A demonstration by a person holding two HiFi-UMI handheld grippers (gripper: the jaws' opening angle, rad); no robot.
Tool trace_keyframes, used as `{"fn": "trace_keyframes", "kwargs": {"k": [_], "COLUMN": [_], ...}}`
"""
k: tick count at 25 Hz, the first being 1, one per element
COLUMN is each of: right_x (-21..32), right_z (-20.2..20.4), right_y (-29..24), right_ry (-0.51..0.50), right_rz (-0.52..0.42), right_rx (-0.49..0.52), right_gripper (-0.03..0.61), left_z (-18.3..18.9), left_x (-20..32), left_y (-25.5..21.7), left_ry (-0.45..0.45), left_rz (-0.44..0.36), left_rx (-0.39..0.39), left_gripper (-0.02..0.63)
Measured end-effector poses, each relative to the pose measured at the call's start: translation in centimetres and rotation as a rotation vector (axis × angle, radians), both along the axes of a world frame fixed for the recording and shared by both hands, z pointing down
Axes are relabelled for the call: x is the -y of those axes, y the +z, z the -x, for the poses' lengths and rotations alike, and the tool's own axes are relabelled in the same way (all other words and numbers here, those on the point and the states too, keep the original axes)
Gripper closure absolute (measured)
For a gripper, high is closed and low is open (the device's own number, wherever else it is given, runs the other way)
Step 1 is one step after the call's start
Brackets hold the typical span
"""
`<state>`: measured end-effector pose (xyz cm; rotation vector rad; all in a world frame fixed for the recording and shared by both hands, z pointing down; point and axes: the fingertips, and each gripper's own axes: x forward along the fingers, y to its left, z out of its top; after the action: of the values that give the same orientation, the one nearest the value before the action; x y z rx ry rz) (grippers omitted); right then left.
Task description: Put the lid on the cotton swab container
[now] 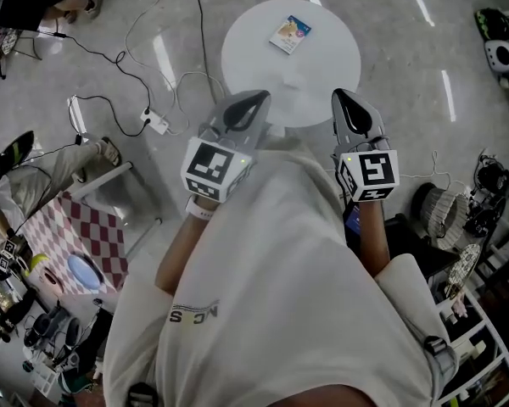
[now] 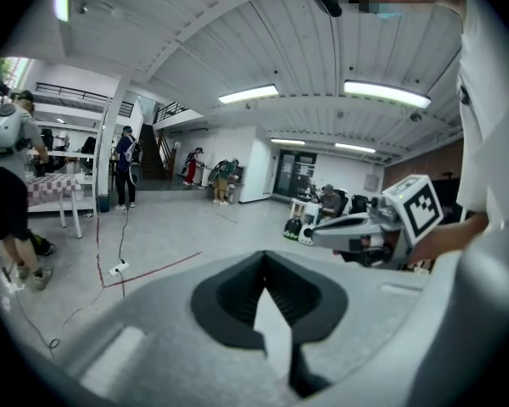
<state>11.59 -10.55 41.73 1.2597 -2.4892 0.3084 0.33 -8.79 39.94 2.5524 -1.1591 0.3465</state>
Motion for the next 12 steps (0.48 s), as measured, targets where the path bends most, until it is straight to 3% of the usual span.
{"fn": "trace_keyframes", "kwargs": {"k": [6, 12], "right_x": [-1.6, -2.6], "right_z": [1.3, 2.3], "right_y": [0.1, -0.4], "right_ry": [-0.116, -0.195], "right_rz": [0.005, -0.005], "right_rx": [0.047, 0.024], "right_gripper": [0.578, 0.578], "left_z": [0.4, 0.7], "left_x": [-0.8, -1.5], "left_y": [0.9, 0.8], "left_ry": [0.003, 0.004], "left_rz": [0.006, 0.015], "left_rx": [-0.009, -0.020], "left_gripper": [0.615, 0.615]}}
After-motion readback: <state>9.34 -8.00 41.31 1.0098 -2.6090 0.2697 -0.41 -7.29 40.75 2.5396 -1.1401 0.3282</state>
